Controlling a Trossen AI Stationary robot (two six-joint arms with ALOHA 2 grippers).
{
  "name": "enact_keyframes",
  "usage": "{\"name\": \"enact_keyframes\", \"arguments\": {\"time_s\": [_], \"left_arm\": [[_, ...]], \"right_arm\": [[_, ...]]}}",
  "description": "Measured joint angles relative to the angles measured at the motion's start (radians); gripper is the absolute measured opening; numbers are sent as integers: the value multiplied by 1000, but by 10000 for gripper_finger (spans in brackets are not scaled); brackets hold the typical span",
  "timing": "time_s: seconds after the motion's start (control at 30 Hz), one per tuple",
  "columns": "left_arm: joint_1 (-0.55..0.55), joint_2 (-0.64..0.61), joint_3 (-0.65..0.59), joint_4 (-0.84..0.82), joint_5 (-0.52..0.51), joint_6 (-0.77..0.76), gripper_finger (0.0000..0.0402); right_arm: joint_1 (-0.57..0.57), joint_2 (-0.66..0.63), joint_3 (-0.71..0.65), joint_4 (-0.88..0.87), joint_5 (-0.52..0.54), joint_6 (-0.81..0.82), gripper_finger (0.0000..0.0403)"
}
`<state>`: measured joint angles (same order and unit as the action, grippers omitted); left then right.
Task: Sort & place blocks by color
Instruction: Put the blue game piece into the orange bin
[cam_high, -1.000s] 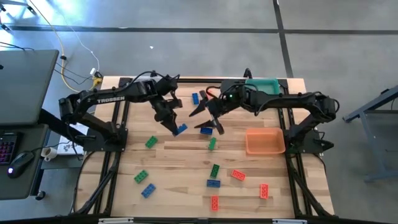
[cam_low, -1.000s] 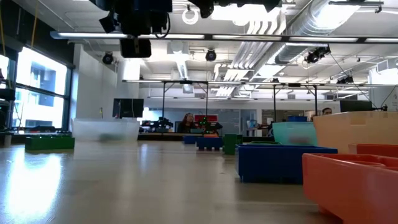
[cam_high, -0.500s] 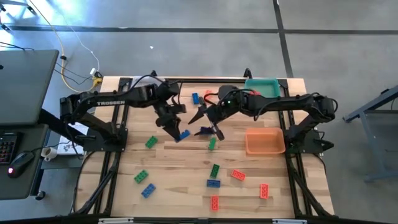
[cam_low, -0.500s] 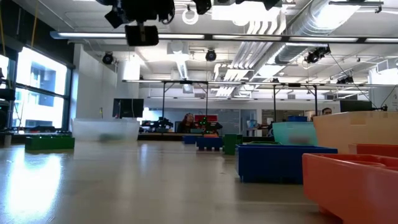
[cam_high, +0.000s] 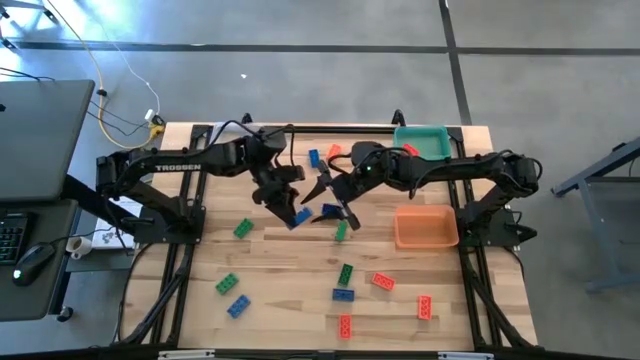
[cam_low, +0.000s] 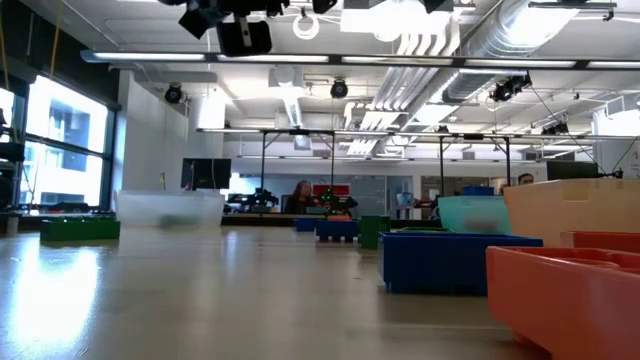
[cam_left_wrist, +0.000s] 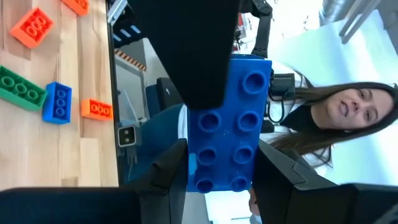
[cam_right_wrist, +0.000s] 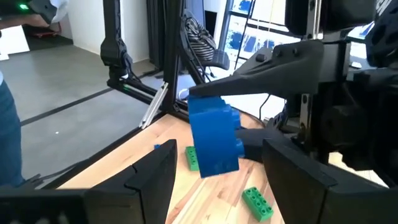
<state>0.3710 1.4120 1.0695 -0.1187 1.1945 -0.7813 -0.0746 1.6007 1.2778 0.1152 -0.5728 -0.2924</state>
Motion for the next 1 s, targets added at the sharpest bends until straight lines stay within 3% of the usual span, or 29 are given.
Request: {"name": "enact_keyframes", "arguments": {"time_s": [0.23,0.57,0.83,1.0], "left_arm": [[2,0,0,20,-58,-20,117],[2,0,0,22,-56,-5,118],[4,0,0,46,-63,-4,146],[5,0,0,55,-135,26,178]], "right_arm": [[3,0,0,25,11,6,197],[1,4,0,28,7,-10,70],[-8,3,2,24,3,-6,69],[-23,4,2,-3,19,6,69]]}}
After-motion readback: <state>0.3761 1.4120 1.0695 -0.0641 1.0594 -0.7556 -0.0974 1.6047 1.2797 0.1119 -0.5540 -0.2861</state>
